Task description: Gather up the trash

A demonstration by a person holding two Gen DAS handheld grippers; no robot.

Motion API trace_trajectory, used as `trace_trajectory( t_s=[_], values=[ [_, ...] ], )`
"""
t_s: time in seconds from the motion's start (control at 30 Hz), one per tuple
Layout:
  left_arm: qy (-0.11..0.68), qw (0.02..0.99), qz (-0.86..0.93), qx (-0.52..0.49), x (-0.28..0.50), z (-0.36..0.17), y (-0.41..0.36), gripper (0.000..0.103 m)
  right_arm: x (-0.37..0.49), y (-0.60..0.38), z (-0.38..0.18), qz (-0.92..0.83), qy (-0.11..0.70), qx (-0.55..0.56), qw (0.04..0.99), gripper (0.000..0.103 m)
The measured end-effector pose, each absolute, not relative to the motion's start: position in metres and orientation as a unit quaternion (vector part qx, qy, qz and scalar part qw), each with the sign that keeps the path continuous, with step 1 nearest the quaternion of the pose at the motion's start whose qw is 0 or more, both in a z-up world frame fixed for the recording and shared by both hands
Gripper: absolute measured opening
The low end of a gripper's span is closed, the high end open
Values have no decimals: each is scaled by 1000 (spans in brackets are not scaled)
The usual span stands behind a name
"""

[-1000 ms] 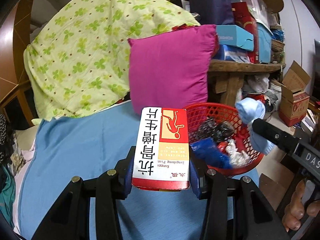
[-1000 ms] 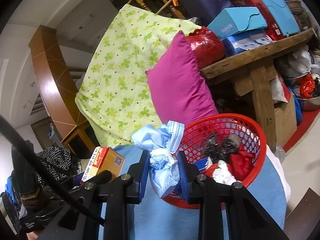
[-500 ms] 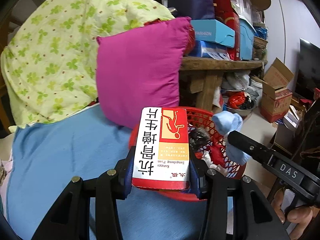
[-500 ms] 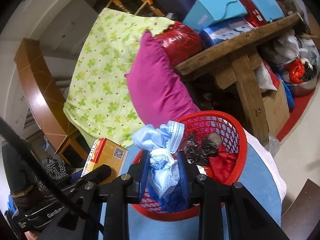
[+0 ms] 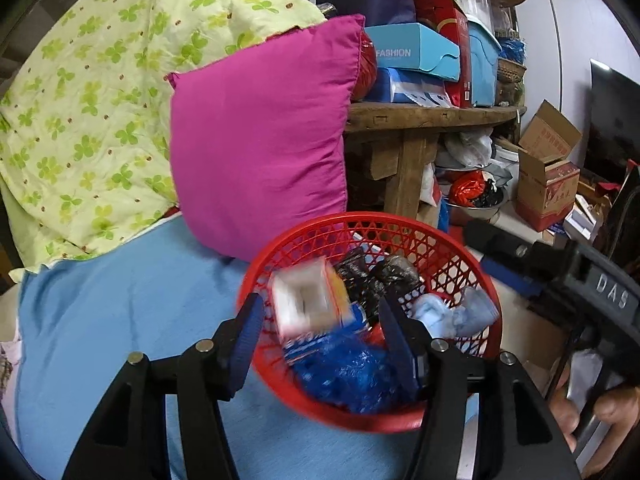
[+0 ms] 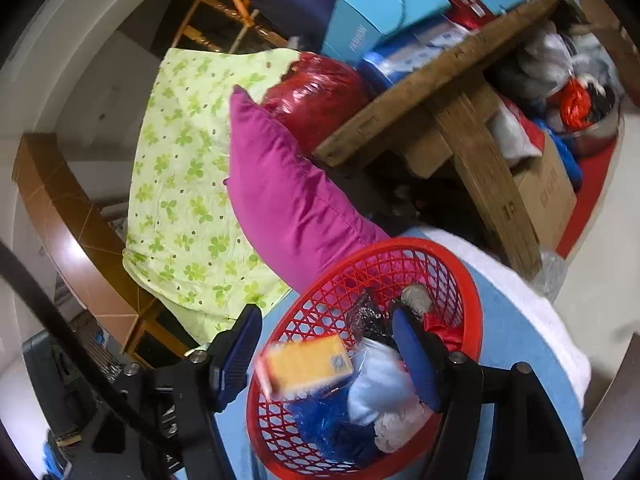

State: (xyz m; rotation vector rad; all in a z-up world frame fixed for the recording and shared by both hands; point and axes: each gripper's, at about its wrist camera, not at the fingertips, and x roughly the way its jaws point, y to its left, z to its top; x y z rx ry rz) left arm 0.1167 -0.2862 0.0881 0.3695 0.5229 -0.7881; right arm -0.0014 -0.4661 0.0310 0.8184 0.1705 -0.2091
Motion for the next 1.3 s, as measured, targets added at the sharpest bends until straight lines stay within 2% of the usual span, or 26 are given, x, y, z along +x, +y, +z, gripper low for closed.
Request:
trace_trajectory(
  t_s=[0.07,0.1,0.13,0.37,0.77,0.97,1.3],
  values=[
    [247,882,-363,171,112,94,-269,69,-8,-460,38,-100,74,387,914,72],
    [245,886,-357,163,111,98,-260,79,-12,-456,43,-99,71,380,917,72],
    [242,891,-351,154,108,102,-250,83,-15,-451,48,-97,70,372,920,72],
    [228,924,-274,135,93,124,-165,83,-26,-385,93,-65,83,286,952,72],
    [211,960,-139,117,75,142,-38,85,-1,-237,133,-50,173,141,973,72],
    [217,967,-96,90,73,146,13,85,6,-185,138,-30,189,107,976,72],
    [209,971,-77,81,58,151,49,85,14,-137,150,-40,192,98,976,72]
  ],
)
